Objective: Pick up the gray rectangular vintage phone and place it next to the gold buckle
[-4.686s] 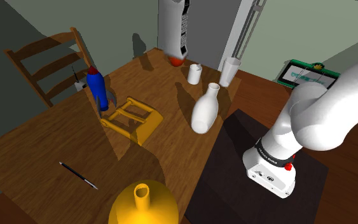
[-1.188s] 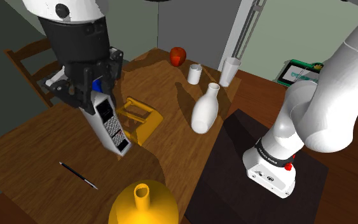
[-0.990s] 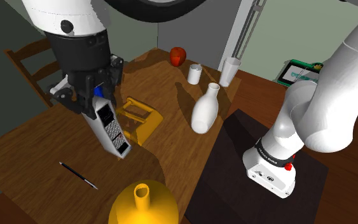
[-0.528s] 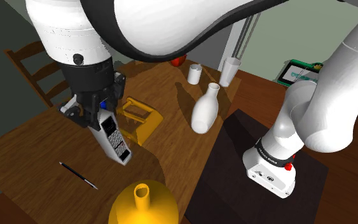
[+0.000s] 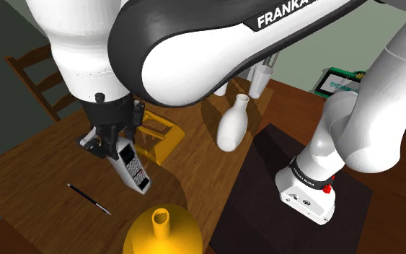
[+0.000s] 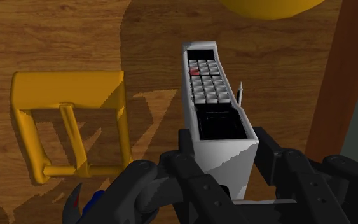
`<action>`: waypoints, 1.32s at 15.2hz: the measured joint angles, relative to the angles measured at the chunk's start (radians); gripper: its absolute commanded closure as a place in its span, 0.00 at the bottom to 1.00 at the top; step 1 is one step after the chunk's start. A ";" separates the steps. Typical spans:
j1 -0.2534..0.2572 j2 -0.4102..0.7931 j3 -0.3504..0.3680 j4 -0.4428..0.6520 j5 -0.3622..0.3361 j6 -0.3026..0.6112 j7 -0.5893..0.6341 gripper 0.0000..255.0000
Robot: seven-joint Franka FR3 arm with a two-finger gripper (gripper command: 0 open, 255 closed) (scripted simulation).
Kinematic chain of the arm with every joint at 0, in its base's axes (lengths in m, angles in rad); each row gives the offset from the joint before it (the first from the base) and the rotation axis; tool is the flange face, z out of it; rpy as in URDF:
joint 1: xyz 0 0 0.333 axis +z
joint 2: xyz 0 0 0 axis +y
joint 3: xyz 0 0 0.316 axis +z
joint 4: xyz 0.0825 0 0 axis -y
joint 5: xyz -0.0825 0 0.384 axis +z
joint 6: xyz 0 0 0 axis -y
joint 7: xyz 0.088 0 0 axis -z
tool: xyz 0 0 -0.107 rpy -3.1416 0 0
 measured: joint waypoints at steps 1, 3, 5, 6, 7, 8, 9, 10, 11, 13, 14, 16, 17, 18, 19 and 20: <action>0.000 0.003 0.000 -0.008 -0.002 0.011 0.002 1.00; 0.000 0.014 -0.001 -0.024 -0.008 0.036 0.006 1.00; 0.002 0.022 -0.001 -0.039 -0.014 0.059 0.013 1.00; 0.003 0.028 -0.001 -0.045 -0.018 0.070 0.018 1.00; 0.004 0.033 -0.001 -0.053 -0.022 0.082 0.022 1.00; 0.004 0.038 -0.002 -0.063 -0.025 0.096 0.023 1.00; 0.004 0.043 -0.002 -0.069 -0.028 0.107 0.025 1.00; 0.003 0.051 -0.004 -0.075 -0.033 0.119 0.026 1.00; 0.004 0.055 -0.004 -0.085 -0.036 0.132 0.031 1.00; 0.005 0.071 -0.006 -0.094 -0.046 0.156 0.038 1.00; 0.007 0.078 -0.007 -0.099 -0.051 0.167 0.043 1.00; 0.008 0.092 -0.009 -0.112 -0.061 0.193 0.050 1.00; 0.010 0.101 -0.010 -0.116 -0.067 0.205 0.055 1.00; 0.010 0.104 -0.011 -0.122 -0.070 0.213 0.058 1.00; 0.010 0.105 -0.011 -0.126 -0.071 0.217 0.059 1.00; 0.011 0.105 -0.011 -0.127 -0.072 0.219 0.060 1.00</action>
